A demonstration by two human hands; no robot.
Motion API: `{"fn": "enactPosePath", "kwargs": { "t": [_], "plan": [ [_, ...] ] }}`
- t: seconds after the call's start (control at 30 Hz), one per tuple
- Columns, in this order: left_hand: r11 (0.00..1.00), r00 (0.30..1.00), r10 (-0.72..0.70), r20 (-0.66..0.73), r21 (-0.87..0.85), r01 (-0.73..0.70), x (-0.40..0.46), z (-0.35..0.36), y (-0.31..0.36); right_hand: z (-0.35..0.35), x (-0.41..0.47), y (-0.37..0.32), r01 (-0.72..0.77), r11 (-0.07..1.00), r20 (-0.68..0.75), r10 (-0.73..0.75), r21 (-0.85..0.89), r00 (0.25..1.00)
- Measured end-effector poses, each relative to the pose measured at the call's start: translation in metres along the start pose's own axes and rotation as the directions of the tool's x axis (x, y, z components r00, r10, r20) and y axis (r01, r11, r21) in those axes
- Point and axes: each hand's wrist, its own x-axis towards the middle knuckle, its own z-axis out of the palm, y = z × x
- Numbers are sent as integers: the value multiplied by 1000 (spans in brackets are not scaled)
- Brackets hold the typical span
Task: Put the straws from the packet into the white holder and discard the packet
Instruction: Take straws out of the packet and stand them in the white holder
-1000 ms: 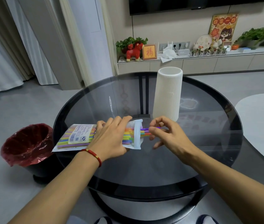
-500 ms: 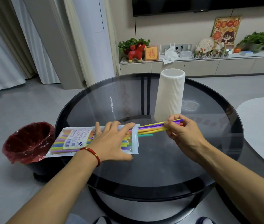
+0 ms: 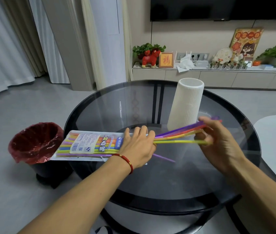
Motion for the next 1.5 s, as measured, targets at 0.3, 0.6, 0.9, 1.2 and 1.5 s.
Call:
{"fn": "enactPosePath", "kwargs": {
  "t": [0.3,0.6,0.9,1.2,1.5],
  "plan": [
    [1000,999,-28,-26,-3,28,-2,-4,17,26,-14,33,-216,974,79,222,-73,972],
    [999,999,-40,-17,-28,39,-5,-8,31,41,-11,71,-53,912,-59,32,-407,998],
    [999,998,-44,46,8,44,-8,-7,19,37,3,57,48,912,-208,-144,-408,967],
    [999,1000,-14,27,-50,15,-9,-1,11,37,6,19,214,594,-64,-411,-775,909],
    [985,999,24,45,-172,-16,-3,8,16,58,-10,-95,320,8,275,-488,-947,828]
  ]
}}
